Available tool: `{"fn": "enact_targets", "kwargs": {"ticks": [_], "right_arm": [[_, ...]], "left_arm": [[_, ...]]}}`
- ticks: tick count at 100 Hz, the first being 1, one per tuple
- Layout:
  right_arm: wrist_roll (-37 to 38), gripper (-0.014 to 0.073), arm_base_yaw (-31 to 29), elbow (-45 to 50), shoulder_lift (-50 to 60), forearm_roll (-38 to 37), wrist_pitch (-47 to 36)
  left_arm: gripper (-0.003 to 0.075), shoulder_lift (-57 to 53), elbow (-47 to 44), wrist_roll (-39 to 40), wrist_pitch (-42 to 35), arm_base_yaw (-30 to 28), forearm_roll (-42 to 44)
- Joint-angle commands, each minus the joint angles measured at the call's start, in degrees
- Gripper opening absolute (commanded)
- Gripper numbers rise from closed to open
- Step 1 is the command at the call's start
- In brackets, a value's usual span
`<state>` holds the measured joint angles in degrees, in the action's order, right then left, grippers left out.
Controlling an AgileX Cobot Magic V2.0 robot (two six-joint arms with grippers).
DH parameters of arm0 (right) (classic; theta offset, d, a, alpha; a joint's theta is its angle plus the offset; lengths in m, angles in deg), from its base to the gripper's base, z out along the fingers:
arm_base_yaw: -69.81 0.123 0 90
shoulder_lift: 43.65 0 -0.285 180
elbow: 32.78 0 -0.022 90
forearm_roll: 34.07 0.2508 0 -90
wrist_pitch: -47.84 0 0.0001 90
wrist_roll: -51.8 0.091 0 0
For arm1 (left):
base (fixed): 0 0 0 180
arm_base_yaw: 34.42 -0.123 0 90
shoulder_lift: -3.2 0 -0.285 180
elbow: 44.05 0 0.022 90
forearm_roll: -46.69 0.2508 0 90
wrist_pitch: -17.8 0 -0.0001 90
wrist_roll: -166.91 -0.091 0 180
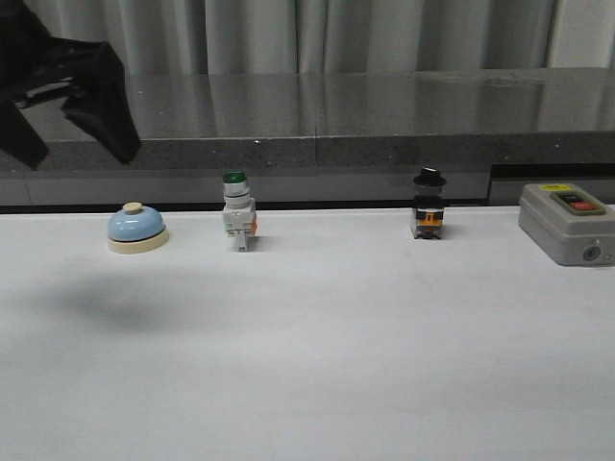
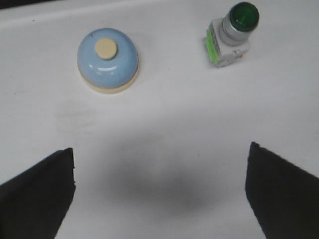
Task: Place and press bell with both arms
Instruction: 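Move the left gripper down over the blue service bell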
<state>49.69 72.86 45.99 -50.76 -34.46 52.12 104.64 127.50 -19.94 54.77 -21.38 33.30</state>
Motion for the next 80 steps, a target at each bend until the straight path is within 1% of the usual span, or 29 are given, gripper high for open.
{"fn": "enact_targets", "kwargs": {"ticks": [1, 21, 34, 39, 45, 80], "right_arm": [[-0.2, -0.0060, -0.3, -0.9, 0.9, -0.5, -4.9], [-0.2, -0.0060, -0.3, -0.9, 0.9, -0.5, -4.9], [-0.2, -0.0060, -0.3, -0.9, 0.9, -0.5, -4.9], [-0.2, -0.0060, -0.3, -0.9, 0.9, -0.5, -4.9], [-0.2, -0.0060, -0.3, -0.9, 0.9, -0.5, -4.9], [-0.2, -0.0060, -0.3, -0.9, 0.9, -0.5, -4.9]], "left_arm": [[0.0659, 2.2, 5.6, 0.1, -3.5, 0.4, -0.9], [0.0659, 11.4, 15.7, 0.7, -3.7, 0.4, 0.9], [0.0659, 16.6, 20.4, 7.8, -2.9, 0.4, 9.7], [0.0659, 17.9, 21.7, 8.1, -2.3, 0.4, 10.5], [0.0659, 18.6, 22.5, 7.4, -0.7, 0.4, 10.6], [0.0659, 18.7, 22.5, 7.4, -0.2, 0.4, 11.1]]}}
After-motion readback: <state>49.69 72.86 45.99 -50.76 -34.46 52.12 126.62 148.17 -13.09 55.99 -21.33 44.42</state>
